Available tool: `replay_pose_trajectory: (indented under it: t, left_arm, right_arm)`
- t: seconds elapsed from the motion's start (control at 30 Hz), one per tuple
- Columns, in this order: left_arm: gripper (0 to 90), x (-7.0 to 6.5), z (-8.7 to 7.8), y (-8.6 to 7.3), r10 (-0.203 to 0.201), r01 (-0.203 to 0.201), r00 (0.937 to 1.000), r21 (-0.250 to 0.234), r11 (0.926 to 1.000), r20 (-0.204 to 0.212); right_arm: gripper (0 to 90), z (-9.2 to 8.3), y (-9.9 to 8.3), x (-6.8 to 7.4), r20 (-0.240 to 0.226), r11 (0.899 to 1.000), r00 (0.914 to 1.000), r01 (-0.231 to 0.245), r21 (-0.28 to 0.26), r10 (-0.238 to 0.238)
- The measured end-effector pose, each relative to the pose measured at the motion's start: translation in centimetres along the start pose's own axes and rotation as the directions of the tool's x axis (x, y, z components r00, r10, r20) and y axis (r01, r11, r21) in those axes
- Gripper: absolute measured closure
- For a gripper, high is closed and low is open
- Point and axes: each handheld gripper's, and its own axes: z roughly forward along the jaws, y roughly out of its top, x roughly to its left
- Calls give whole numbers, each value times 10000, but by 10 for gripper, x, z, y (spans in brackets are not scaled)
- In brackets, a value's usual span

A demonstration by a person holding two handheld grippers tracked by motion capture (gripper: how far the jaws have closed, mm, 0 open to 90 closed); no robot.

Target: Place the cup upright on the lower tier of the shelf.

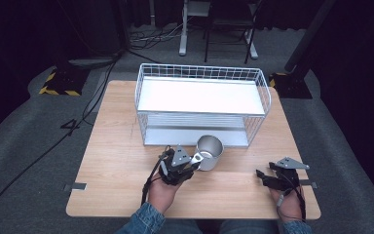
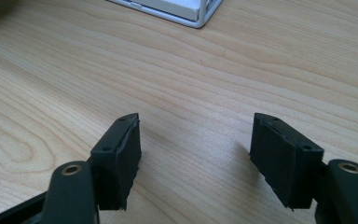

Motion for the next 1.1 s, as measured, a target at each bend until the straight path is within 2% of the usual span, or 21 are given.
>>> replay_pose_trajectory:
  t: [0.4, 0.6, 0.7, 0.93, 0.97, 1.1]
  left_arm:
    - [717, 27, -12, 12, -577, 554, 9980, -761, 9956, -277]
    - [716, 43, -16, 19, -779, 699, 9949, -1187, 9905, -640]
    - [716, 48, -15, 21, -869, 768, 9931, -1241, 9893, -786]
    - [716, 64, -12, 23, -1110, 931, 9864, -1444, 9851, -1212]
    - [716, 69, -11, 22, -1220, 1006, 9831, -1532, 9831, -1369]
    - [716, 76, -8, 20, -1406, 1138, 9763, -1626, 9801, -1647]
  right_arm:
    - [337, 0, 0, 0, 64, 10000, 10000, -61, 8, 61]
    - [337, 0, 0, -1, 92, 9999, 9999, -101, 31, 100]
    - [337, 0, 0, -1, 73, 9999, 9999, -129, 34, 129]
    - [336, 0, 0, -1, 103, 9998, 9998, -176, 35, 176]
    - [336, 0, 0, -1, 109, 9998, 9998, -173, 36, 173]
    - [336, 0, 0, -1, 110, 9998, 9998, -176, 37, 176]
